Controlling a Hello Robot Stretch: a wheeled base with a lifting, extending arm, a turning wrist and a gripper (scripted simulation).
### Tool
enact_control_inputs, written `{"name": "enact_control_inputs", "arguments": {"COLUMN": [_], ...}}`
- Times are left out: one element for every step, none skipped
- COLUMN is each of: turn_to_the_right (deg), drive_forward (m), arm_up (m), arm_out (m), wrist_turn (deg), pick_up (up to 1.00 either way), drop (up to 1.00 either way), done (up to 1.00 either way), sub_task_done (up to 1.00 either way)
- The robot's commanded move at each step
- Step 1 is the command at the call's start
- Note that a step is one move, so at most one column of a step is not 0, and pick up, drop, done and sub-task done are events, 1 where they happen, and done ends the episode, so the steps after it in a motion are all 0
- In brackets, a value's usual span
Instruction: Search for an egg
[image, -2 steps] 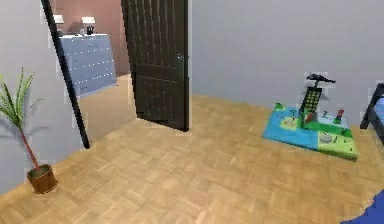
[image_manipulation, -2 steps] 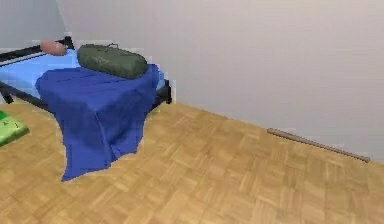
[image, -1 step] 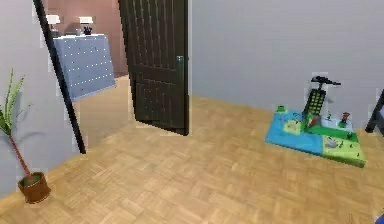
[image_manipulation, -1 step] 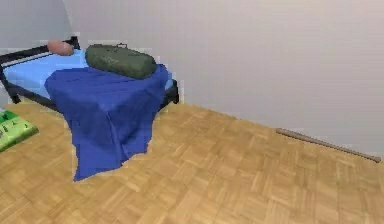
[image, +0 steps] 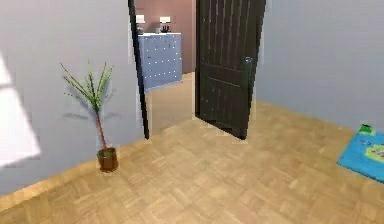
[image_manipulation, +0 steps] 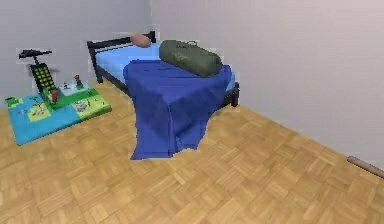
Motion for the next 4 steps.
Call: {"name": "enact_control_inputs", "arguments": {"turn_to_the_right": [0.0, 0.0, -9.0, 0.0], "drive_forward": [1.00, 1.00, 0.00, 0.35], "arm_up": [0.00, 0.00, 0.00, 0.00], "arm_out": [0.00, 0.00, 0.00, 0.00], "wrist_turn": [0.0, 0.0, 0.0, 0.0], "pick_up": [0.00, 0.00, 0.00, 0.00], "drop": [0.00, 0.00, 0.00, 0.00], "done": [0.00, 0.00, 0.00, 0.00], "sub_task_done": [0.00, 0.00, 0.00, 0.00]}}
